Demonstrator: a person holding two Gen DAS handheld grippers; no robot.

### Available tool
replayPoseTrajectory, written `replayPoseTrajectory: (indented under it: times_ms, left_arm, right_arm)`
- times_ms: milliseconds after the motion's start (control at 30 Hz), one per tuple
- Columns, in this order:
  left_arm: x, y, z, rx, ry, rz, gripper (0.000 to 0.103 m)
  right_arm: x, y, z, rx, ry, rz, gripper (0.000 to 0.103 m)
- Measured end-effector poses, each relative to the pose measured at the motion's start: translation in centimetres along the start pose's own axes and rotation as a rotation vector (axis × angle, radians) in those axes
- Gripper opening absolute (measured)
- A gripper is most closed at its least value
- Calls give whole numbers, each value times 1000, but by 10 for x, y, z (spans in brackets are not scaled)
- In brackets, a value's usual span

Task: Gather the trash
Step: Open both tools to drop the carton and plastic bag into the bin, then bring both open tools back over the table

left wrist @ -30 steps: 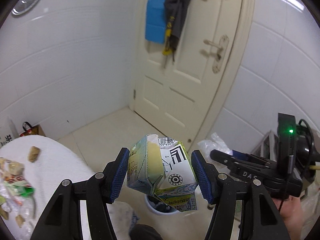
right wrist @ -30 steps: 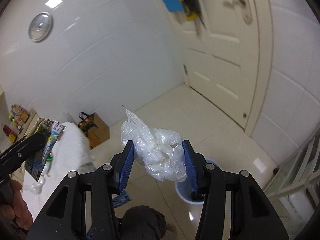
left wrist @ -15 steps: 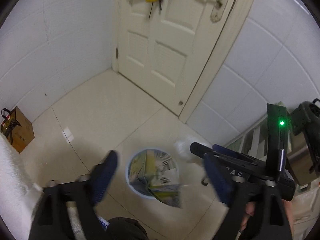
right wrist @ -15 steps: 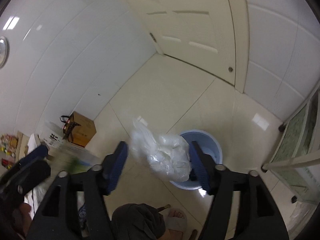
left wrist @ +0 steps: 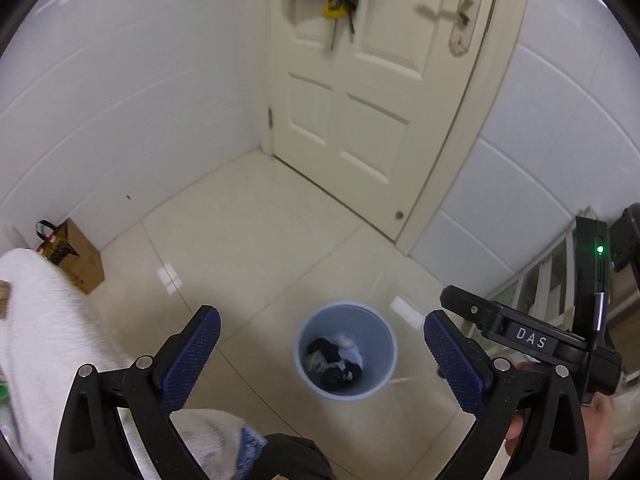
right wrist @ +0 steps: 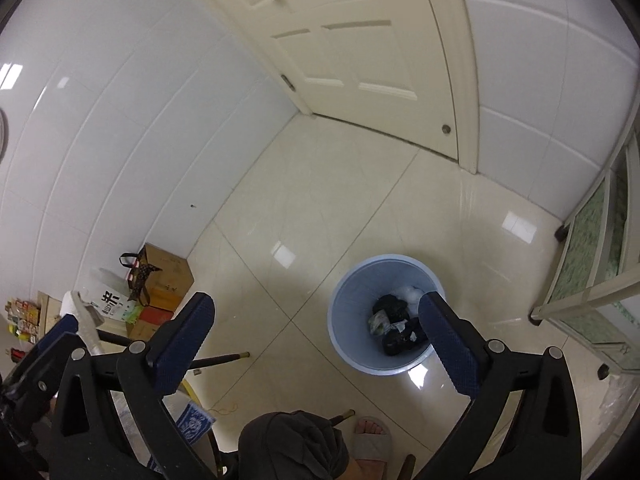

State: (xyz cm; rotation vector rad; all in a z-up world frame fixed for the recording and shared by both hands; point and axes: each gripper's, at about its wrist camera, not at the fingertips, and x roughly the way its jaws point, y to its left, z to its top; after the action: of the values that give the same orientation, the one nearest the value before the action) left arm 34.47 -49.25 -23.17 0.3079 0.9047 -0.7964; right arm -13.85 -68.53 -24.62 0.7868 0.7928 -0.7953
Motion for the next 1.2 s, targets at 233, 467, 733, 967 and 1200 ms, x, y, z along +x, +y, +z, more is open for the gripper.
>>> replayPoseTrajectory:
  times_ms: [233, 467, 733, 967, 1200]
  left_arm:
    - [-99, 27, -34, -26, -143, 39, 102]
    - [-182, 64, -77, -69, -275, 104, 102]
    - [-258, 118, -150, -150, -361, 216, 102]
    - [-305, 161, -220, -207, -400, 336, 102]
    - [-299, 186, -273, -241, -322, 385, 102]
  right_arm:
    - [-40, 56, -11, -82, -64, 51, 103]
    - [-83, 141, -35, -229, -116, 137, 103]
    - [-108, 234, -79, -417, -133, 222, 103]
    - [-118, 299, -126, -562, -131, 275, 103]
    - [-113, 333, -164, -662, -115, 266, 103]
